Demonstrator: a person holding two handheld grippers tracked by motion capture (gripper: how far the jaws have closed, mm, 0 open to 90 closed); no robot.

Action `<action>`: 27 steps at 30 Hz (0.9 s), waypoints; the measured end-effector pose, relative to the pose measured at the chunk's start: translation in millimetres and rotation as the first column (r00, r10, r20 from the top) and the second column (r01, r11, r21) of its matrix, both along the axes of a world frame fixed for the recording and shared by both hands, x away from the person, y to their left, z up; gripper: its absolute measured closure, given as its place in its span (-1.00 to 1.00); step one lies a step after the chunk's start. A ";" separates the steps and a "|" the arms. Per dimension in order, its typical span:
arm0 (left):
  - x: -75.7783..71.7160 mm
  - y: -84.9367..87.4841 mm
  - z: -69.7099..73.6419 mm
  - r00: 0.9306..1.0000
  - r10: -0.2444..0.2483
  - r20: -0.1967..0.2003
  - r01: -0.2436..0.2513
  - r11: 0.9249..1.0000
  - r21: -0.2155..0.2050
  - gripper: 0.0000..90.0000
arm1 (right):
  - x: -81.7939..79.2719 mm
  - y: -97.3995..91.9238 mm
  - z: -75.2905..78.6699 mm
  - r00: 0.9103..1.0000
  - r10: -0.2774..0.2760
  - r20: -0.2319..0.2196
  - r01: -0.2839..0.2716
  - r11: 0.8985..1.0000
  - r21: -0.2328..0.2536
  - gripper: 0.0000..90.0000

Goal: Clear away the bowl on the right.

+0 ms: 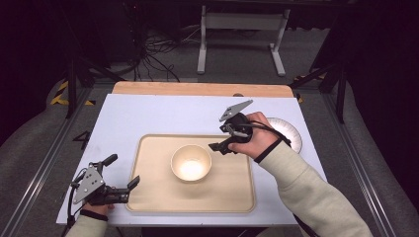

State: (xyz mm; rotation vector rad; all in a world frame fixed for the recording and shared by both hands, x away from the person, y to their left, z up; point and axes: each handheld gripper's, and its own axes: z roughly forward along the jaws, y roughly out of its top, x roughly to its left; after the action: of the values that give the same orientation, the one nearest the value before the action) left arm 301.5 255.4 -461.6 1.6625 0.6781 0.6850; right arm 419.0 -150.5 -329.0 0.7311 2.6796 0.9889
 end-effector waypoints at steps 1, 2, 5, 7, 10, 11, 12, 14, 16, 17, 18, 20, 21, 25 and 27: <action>0.0 0.0 0.0 1.000 0.000 0.000 0.000 1.000 0.000 -1.00 | -0.8 -3.2 0.7 1.000 -0.003 -0.002 0.003 1.000 0.004 -0.48; 0.1 0.1 0.0 1.000 0.000 -0.001 0.000 1.000 0.000 -1.00 | -1.4 -6.5 1.4 1.000 -0.009 -0.001 0.009 1.000 0.004 -0.48; 0.1 0.2 0.0 1.000 0.000 -0.001 0.000 1.000 0.000 -1.00 | -3.6 -16.2 3.0 1.000 -0.020 0.002 0.020 1.000 0.008 -0.48; 0.1 0.2 0.0 1.000 0.001 -0.001 -0.001 1.000 0.001 -1.00 | -5.2 -22.4 3.7 1.000 -0.027 0.005 0.027 1.000 0.009 -0.48; 0.1 0.1 0.0 1.000 0.001 -0.001 -0.001 1.000 -0.001 -1.00 | -6.7 -28.3 4.8 0.999 -0.037 0.009 0.037 0.999 0.013 -0.48; 0.1 0.1 0.0 1.000 0.001 -0.001 -0.001 1.000 -0.001 -1.00 | -7.6 -31.8 5.8 0.999 -0.044 0.011 0.044 0.999 0.017 -0.49; 0.1 0.1 0.0 1.000 0.001 -0.001 -0.001 1.000 -0.001 -1.00 | -8.1 -34.8 6.9 0.999 -0.049 0.014 0.048 0.999 0.019 -0.49; 0.0 0.1 0.0 1.000 0.000 0.000 0.000 1.000 0.001 -1.00 | -9.0 -41.8 9.9 0.998 -0.061 0.024 0.060 0.998 0.021 -0.49; 0.1 0.1 0.0 1.000 0.001 -0.001 -0.001 1.000 0.001 -1.00 | -10.4 -48.7 11.5 0.997 -0.073 0.025 0.072 0.997 0.020 -0.49; 0.1 0.1 0.0 1.000 0.001 -0.001 -0.001 1.000 0.001 -1.00 | -10.4 -48.7 11.5 0.997 -0.073 0.025 0.072 0.997 0.020 -0.49; 0.1 0.2 0.1 1.000 0.001 -0.001 -0.001 1.000 0.001 -1.00 | -11.2 -51.8 11.6 0.997 -0.079 0.026 0.079 0.997 0.019 -0.49; 0.1 0.1 0.1 1.000 0.001 -0.001 -0.001 1.000 0.001 -1.00 | -13.0 -59.2 11.0 0.996 -0.089 0.027 0.088 0.996 0.019 -0.49; 0.1 0.1 0.0 1.000 0.001 -0.001 -0.001 1.000 0.001 -1.00 | -13.9 -61.9 10.5 0.995 -0.093 0.028 0.092 0.996 0.021 -0.49; 0.3 0.2 0.1 1.000 0.001 -0.001 -0.001 1.000 0.002 -1.00 | -18.8 -74.0 6.3 0.993 -0.114 0.035 0.113 0.993 0.043 -0.50; 0.4 0.3 0.2 1.000 0.000 0.000 0.000 1.000 0.001 -1.00 | -20.9 -78.7 3.8 0.992 -0.120 0.040 0.118 0.992 0.054 -0.50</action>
State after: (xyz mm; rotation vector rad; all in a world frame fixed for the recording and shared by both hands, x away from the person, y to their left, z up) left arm 302.0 255.7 -461.4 1.6639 0.6782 0.6852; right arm 398.2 -229.2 -325.1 0.8589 2.5500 1.0342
